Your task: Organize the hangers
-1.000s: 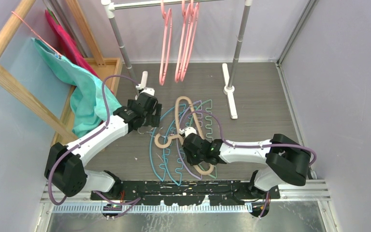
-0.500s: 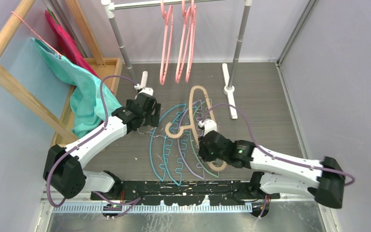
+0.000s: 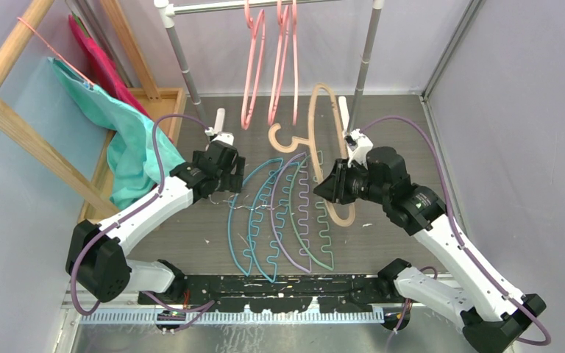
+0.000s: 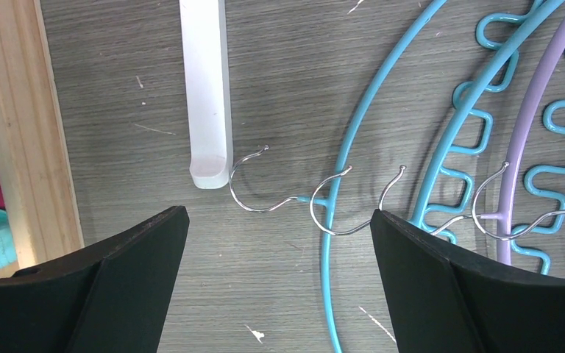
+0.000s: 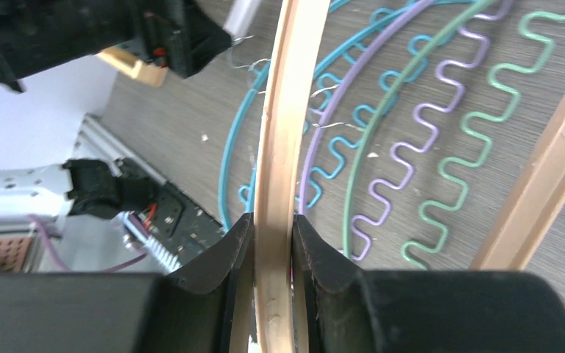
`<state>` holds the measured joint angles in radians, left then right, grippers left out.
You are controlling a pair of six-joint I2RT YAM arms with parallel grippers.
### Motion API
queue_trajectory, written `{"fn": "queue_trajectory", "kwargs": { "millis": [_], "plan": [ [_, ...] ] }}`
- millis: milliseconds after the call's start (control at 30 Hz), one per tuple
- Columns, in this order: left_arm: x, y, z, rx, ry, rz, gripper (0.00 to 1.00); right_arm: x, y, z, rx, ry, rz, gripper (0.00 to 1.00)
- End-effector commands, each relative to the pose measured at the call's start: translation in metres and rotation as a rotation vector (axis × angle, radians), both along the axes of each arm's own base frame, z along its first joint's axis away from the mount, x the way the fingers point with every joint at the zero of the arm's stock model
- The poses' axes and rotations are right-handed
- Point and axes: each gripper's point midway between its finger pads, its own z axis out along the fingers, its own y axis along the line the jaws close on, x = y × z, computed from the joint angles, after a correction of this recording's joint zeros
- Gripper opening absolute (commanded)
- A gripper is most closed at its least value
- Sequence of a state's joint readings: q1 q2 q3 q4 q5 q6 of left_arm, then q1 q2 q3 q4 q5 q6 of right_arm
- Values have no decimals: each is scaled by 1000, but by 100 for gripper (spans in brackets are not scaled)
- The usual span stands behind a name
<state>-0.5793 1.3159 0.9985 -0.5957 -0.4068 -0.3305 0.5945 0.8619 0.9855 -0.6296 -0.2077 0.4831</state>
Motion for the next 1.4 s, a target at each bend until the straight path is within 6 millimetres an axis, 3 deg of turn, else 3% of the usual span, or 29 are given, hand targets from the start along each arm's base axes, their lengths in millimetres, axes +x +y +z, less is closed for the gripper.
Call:
{"fn": "queue_trajectory", "kwargs": {
  "millis": [0, 167, 500, 767, 933, 1200, 1367],
  "plan": [
    [15, -4, 25, -34, -78, 16, 98, -25, 23, 40, 123, -15, 217, 5],
    [13, -4, 22, -42, -74, 19, 98, -43, 26, 58, 174, -21, 298, 5],
    [10, -5, 17, -52, -59, 20, 98, -68, 4, 65, 181, -58, 264, 3],
    [7, -4, 21, -63, -63, 18, 98, -76, -9, 85, 206, -116, 204, 2],
    [3, -6, 30, -98, -84, 7, 98, -67, -7, 111, 260, -184, 174, 2],
    [1, -7, 38, -114, -93, -6, 98, -31, 5, 180, 335, -320, 121, 2],
    [-2, -5, 41, -115, -104, -8, 98, -7, 22, 203, 366, -338, 122, 2]
  ]
}}
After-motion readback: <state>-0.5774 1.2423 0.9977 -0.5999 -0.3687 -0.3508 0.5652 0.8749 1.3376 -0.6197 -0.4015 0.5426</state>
